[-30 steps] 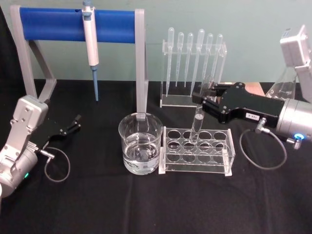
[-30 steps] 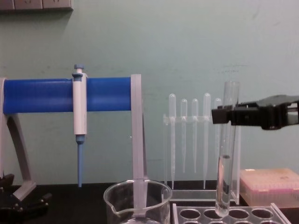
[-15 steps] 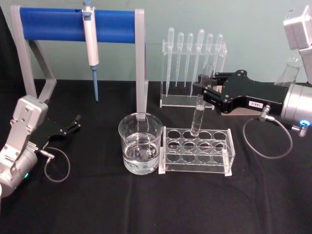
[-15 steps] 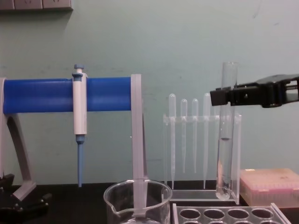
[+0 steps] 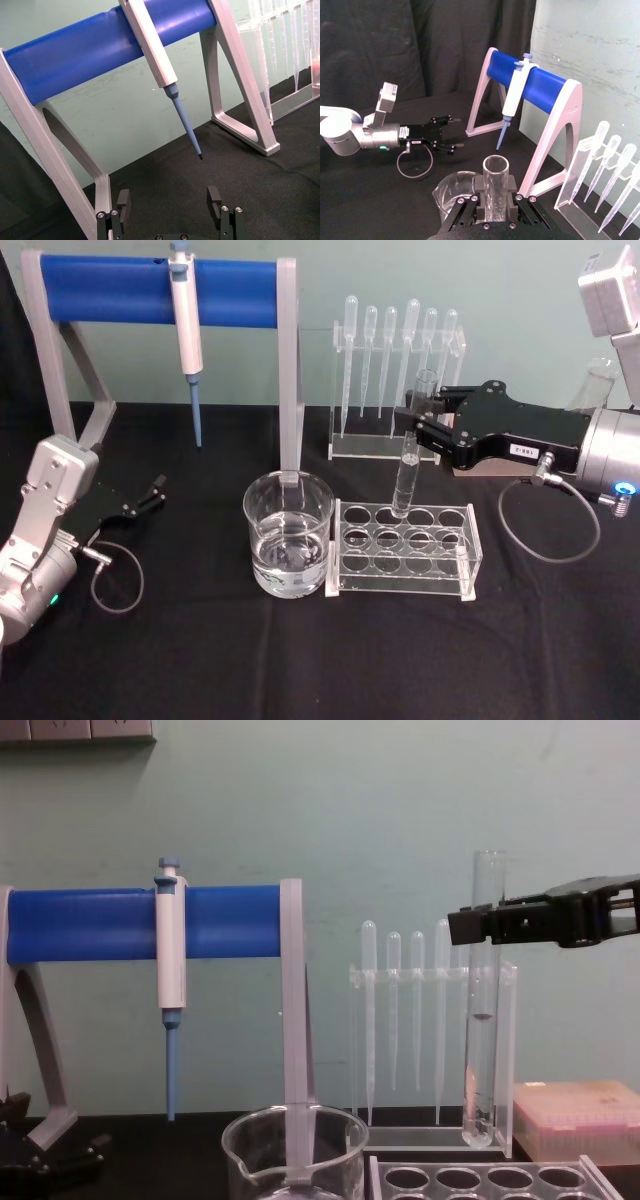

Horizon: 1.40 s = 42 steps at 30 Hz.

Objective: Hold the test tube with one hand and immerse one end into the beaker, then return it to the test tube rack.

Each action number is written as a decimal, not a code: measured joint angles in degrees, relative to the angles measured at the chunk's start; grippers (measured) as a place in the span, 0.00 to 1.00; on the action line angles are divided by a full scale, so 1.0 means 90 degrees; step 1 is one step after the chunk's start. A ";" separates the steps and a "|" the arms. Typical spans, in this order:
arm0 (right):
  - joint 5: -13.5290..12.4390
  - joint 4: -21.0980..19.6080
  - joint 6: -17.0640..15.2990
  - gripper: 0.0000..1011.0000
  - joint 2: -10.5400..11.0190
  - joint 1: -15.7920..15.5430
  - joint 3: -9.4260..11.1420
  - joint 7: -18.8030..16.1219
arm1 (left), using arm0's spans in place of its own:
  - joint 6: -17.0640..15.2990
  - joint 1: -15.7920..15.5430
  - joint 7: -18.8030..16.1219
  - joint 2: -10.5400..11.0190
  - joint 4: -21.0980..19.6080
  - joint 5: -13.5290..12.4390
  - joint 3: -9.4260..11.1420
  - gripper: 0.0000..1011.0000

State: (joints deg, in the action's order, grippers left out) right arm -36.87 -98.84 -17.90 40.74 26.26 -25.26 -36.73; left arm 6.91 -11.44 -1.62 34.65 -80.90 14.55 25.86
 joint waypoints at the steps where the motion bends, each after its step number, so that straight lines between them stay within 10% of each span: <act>1: 0.0001 0.0000 0.0001 0.24 0.0000 -0.0001 0.0001 0.0000 | 0.0000 0.0000 0.0000 0.0000 0.0000 0.0000 0.0000 0.99; 42: 0.0012 0.0006 0.0031 0.24 -0.0009 -0.0023 0.0020 0.0000 | 0.0000 0.0000 0.0000 0.0000 0.0000 0.0000 0.0000 0.99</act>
State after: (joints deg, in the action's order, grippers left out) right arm -36.76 -98.79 -17.62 40.66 26.06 -25.08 -36.73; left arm 6.90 -11.43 -1.62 34.64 -80.90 14.55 25.86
